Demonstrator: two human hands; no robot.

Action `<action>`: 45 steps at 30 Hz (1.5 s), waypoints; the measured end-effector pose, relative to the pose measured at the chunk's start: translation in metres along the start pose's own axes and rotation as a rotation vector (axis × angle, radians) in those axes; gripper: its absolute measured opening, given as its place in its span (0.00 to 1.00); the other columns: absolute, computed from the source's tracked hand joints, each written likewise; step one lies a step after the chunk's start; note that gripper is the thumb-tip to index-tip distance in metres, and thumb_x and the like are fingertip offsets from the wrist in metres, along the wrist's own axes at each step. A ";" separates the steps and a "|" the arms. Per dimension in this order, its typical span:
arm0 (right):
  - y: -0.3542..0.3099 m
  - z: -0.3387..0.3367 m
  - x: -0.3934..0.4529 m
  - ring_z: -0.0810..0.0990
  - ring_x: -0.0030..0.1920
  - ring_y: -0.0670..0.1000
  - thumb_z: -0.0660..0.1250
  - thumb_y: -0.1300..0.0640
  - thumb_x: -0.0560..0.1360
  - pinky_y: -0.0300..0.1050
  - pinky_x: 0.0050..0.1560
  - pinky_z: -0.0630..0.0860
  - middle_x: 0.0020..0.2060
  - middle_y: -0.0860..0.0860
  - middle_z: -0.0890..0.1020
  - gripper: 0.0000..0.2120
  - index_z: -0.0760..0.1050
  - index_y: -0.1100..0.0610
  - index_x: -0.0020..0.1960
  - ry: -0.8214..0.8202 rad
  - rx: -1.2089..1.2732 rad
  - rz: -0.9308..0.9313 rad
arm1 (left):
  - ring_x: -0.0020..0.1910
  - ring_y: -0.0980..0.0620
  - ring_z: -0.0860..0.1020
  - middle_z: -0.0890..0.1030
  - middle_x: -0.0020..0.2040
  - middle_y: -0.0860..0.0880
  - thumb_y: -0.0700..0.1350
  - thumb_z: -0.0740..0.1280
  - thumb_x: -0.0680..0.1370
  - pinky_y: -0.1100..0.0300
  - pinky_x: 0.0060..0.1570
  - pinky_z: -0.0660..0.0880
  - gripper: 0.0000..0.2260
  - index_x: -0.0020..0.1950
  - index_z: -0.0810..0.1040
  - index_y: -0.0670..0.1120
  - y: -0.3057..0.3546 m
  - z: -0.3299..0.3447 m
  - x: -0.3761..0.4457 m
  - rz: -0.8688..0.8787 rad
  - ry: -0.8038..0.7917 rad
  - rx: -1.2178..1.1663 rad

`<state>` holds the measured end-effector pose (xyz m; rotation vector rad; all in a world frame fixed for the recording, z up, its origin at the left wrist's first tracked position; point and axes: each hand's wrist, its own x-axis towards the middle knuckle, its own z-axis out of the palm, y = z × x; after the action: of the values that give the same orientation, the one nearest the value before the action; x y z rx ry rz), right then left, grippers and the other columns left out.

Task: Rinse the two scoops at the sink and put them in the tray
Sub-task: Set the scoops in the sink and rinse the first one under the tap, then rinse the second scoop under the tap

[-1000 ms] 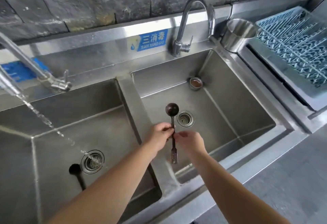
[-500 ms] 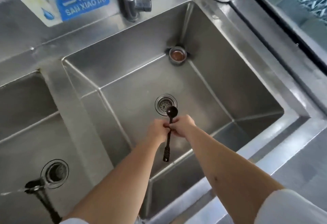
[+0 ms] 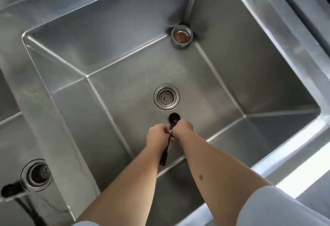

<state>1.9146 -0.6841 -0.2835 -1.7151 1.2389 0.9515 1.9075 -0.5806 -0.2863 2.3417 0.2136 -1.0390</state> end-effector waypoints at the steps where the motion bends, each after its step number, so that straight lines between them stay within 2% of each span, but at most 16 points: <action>1: 0.001 0.001 0.001 0.85 0.35 0.61 0.73 0.72 0.67 0.46 0.22 0.79 0.47 0.65 0.83 0.12 0.79 0.65 0.50 0.011 -0.003 0.001 | 0.52 0.44 0.80 0.85 0.48 0.46 0.41 0.68 0.70 0.59 0.48 0.74 0.06 0.44 0.83 0.49 -0.001 0.001 0.002 0.004 -0.002 0.006; 4: 0.001 -0.002 -0.003 0.84 0.40 0.55 0.77 0.62 0.67 0.40 0.25 0.77 0.47 0.58 0.85 0.12 0.78 0.61 0.47 0.030 -0.129 -0.035 | 0.52 0.44 0.80 0.84 0.49 0.45 0.43 0.68 0.72 0.59 0.48 0.74 0.05 0.46 0.83 0.47 -0.001 -0.001 0.004 0.011 -0.011 0.000; 7: -0.002 -0.013 -0.019 0.79 0.44 0.54 0.75 0.58 0.70 0.46 0.48 0.82 0.46 0.57 0.81 0.10 0.73 0.57 0.42 -0.009 -0.173 -0.091 | 0.56 0.42 0.79 0.83 0.54 0.42 0.47 0.69 0.73 0.55 0.52 0.76 0.12 0.55 0.79 0.44 0.004 -0.012 -0.003 0.041 -0.036 0.044; 9: -0.008 -0.024 -0.041 0.79 0.43 0.56 0.72 0.59 0.72 0.49 0.51 0.82 0.46 0.57 0.80 0.09 0.72 0.56 0.39 -0.045 -0.119 -0.132 | 0.59 0.40 0.78 0.80 0.58 0.41 0.51 0.67 0.75 0.52 0.54 0.76 0.18 0.61 0.75 0.44 0.010 -0.031 -0.015 0.083 -0.051 0.123; 11: -0.019 -0.033 -0.070 0.79 0.42 0.56 0.73 0.53 0.72 0.47 0.46 0.79 0.45 0.57 0.81 0.09 0.76 0.57 0.44 -0.016 -0.254 -0.260 | 0.61 0.39 0.76 0.78 0.61 0.40 0.55 0.63 0.76 0.50 0.54 0.74 0.20 0.64 0.71 0.45 0.016 -0.059 -0.032 0.129 -0.042 0.243; 13: -0.033 -0.038 -0.100 0.81 0.51 0.57 0.73 0.43 0.70 0.45 0.49 0.76 0.52 0.56 0.82 0.24 0.76 0.55 0.61 0.045 -0.507 -0.436 | 0.66 0.39 0.72 0.74 0.66 0.41 0.56 0.61 0.77 0.47 0.59 0.72 0.22 0.67 0.67 0.47 0.018 -0.093 -0.052 0.194 0.000 0.394; 15: -0.046 -0.039 -0.139 0.72 0.69 0.58 0.71 0.40 0.71 0.50 0.64 0.71 0.70 0.54 0.73 0.40 0.60 0.52 0.76 0.046 -0.640 -0.545 | 0.72 0.39 0.64 0.67 0.72 0.40 0.58 0.59 0.77 0.44 0.66 0.67 0.27 0.74 0.62 0.49 0.016 -0.130 -0.078 0.267 0.077 0.523; 17: -0.056 -0.037 -0.177 0.54 0.78 0.56 0.67 0.35 0.71 0.59 0.72 0.62 0.79 0.52 0.56 0.45 0.51 0.49 0.79 0.087 -0.746 -0.658 | 0.76 0.38 0.57 0.59 0.77 0.39 0.61 0.58 0.77 0.42 0.70 0.62 0.30 0.76 0.58 0.50 0.009 -0.167 -0.111 0.327 0.188 0.592; 20: -0.070 -0.020 -0.233 0.39 0.79 0.56 0.59 0.27 0.69 0.62 0.76 0.50 0.80 0.50 0.43 0.47 0.46 0.46 0.79 0.204 -0.959 -0.804 | 0.79 0.39 0.49 0.49 0.80 0.39 0.61 0.58 0.77 0.42 0.73 0.56 0.32 0.78 0.52 0.51 -0.016 -0.218 -0.164 0.348 0.312 0.580; 26: -0.094 0.064 -0.338 0.33 0.78 0.55 0.50 0.21 0.67 0.62 0.75 0.42 0.79 0.51 0.35 0.50 0.40 0.45 0.79 0.207 -1.106 -1.118 | 0.80 0.43 0.43 0.43 0.81 0.44 0.67 0.46 0.78 0.41 0.75 0.51 0.33 0.80 0.46 0.54 -0.119 -0.284 -0.253 0.149 0.415 0.376; 30: -0.086 0.151 -0.371 0.35 0.78 0.53 0.55 0.22 0.65 0.60 0.76 0.43 0.79 0.49 0.37 0.51 0.41 0.45 0.79 0.072 -1.190 -1.220 | 0.80 0.43 0.45 0.46 0.81 0.45 0.66 0.48 0.77 0.42 0.75 0.50 0.32 0.79 0.48 0.56 -0.210 -0.294 -0.285 -0.035 0.429 0.169; 33: -0.073 0.225 -0.375 0.39 0.79 0.53 0.58 0.24 0.65 0.61 0.76 0.47 0.80 0.48 0.41 0.52 0.41 0.44 0.79 -0.038 -1.261 -1.176 | 0.79 0.42 0.49 0.49 0.81 0.45 0.67 0.45 0.76 0.40 0.75 0.54 0.32 0.78 0.49 0.57 -0.277 -0.284 -0.286 -0.144 0.408 0.102; 35: -0.065 0.275 -0.364 0.53 0.79 0.56 0.61 0.27 0.64 0.62 0.74 0.60 0.80 0.50 0.53 0.49 0.47 0.44 0.78 -0.121 -1.276 -1.105 | 0.78 0.40 0.54 0.53 0.80 0.43 0.66 0.45 0.76 0.39 0.73 0.58 0.30 0.77 0.52 0.57 -0.319 -0.273 -0.277 -0.210 0.345 0.072; 38: -0.054 0.337 -0.341 0.78 0.62 0.56 0.65 0.33 0.65 0.56 0.59 0.77 0.63 0.50 0.77 0.35 0.65 0.44 0.69 -0.231 -1.094 -0.956 | 0.67 0.38 0.69 0.70 0.69 0.41 0.65 0.43 0.74 0.40 0.63 0.70 0.28 0.68 0.62 0.54 -0.374 -0.260 -0.254 -0.267 0.263 -0.033; 40: -0.046 0.371 -0.323 0.80 0.55 0.57 0.65 0.41 0.73 0.51 0.54 0.79 0.58 0.53 0.80 0.26 0.68 0.50 0.68 -0.251 -0.998 -0.866 | 0.63 0.38 0.73 0.75 0.63 0.42 0.62 0.47 0.78 0.43 0.61 0.72 0.25 0.67 0.66 0.50 -0.399 -0.251 -0.243 -0.288 0.213 -0.131; 45: -0.017 0.438 -0.273 0.78 0.60 0.56 0.64 0.47 0.76 0.45 0.52 0.73 0.63 0.56 0.78 0.24 0.69 0.55 0.70 -0.292 -0.853 -0.626 | 0.62 0.39 0.76 0.76 0.65 0.42 0.55 0.54 0.81 0.52 0.56 0.71 0.19 0.70 0.67 0.50 -0.449 -0.224 -0.205 -0.277 0.119 -0.321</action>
<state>1.8139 -0.1828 -0.2090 -2.2750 0.0221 1.3489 1.7480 -0.0682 -0.2100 2.1181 0.7137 -0.9115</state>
